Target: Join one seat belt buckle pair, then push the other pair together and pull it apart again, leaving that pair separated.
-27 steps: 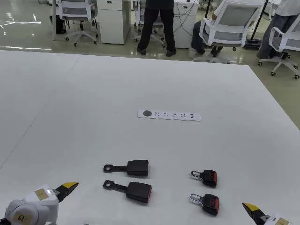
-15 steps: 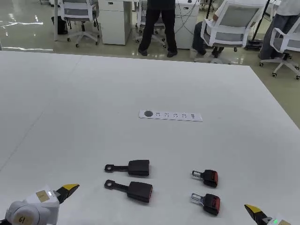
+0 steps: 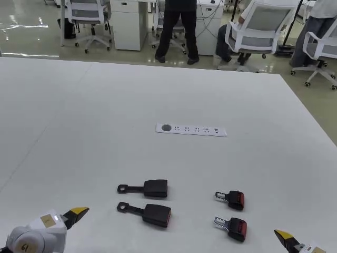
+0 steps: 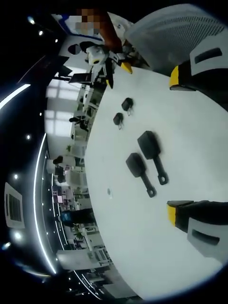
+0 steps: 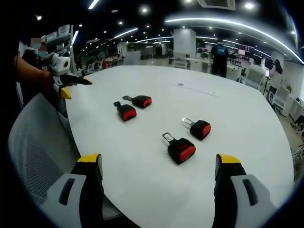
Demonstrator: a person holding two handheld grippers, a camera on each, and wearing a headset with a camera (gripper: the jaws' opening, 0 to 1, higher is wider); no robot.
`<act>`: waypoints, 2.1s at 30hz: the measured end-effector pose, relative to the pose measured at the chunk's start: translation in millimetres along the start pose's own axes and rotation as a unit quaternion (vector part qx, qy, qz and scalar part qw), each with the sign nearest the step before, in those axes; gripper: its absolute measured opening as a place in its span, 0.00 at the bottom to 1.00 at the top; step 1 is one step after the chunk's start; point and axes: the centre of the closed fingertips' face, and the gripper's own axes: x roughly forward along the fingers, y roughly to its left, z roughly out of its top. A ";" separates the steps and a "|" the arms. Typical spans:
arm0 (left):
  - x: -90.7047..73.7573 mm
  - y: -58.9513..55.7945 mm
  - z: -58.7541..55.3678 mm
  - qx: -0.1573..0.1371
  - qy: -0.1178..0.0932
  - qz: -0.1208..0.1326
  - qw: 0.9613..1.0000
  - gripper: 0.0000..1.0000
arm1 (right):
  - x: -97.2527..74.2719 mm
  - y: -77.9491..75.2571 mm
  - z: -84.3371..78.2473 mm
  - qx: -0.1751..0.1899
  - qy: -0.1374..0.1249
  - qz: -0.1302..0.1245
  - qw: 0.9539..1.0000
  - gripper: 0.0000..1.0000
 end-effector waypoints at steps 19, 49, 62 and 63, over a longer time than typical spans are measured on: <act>-0.2 -1.3 -1.5 0.004 0.001 0.003 1.000 0.98 | 0.9 1.1 1.0 -0.003 -0.001 0.003 1.000 1.00; 2.6 -6.2 0.0 0.008 0.007 0.000 1.000 0.97 | 0.7 -4.7 -1.6 -0.004 0.000 0.008 1.000 0.99; 6.9 -7.0 -1.0 0.005 0.007 0.000 1.000 0.96 | 1.3 -6.2 2.4 -0.005 0.000 0.009 1.000 0.99; 7.3 -6.8 -1.3 0.005 0.007 -0.001 1.000 0.96 | 1.9 -6.7 2.3 -0.006 0.000 0.009 1.000 0.99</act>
